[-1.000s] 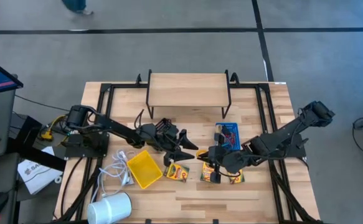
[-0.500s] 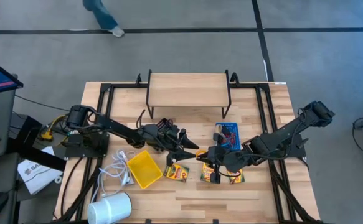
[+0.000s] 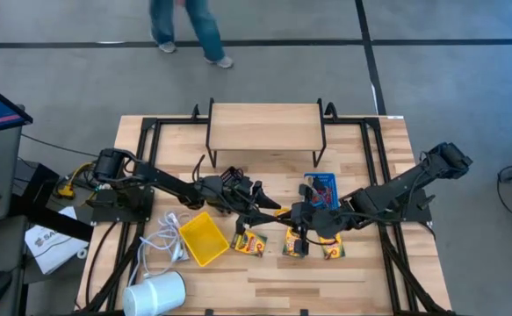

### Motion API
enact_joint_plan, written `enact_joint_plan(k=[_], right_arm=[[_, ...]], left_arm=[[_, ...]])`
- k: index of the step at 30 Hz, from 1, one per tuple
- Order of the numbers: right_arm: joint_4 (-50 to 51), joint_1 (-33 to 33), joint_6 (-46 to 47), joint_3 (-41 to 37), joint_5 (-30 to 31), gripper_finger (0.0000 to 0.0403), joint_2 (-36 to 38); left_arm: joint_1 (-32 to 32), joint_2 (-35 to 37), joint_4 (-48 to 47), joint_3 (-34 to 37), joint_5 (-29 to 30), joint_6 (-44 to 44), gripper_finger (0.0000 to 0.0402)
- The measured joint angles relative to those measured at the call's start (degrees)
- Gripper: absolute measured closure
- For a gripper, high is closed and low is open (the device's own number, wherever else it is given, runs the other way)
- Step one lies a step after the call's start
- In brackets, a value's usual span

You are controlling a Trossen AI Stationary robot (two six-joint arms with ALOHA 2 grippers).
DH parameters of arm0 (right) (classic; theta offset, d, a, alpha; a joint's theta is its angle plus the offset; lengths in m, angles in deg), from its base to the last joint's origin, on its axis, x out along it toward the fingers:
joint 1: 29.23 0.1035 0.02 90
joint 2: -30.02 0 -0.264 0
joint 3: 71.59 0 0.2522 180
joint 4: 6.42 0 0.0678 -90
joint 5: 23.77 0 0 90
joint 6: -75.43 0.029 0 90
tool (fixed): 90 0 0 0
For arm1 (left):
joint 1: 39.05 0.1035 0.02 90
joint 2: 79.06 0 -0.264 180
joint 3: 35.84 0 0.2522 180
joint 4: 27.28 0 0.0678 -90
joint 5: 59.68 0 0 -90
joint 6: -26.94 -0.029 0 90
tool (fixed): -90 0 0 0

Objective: Pick & Place Office Desk Supplies
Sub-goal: Put the yellow spring keychain into the black bin

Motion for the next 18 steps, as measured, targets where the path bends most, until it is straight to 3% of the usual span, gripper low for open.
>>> enact_joint_plan(k=[10,18], right_arm=[[-0.1,-1.03,-0.51,0.0,-1.49,0.0394,0.0],[-0.04,-1.02,-0.51,0.0,-1.49,0.0394,0.0]], left_arm=[[0.0,0.0,0.07,0.0,0.53,-0.02,0.0188],[-0.02,0.0,0.59,0.0,0.42,-0.33,0.0254]])
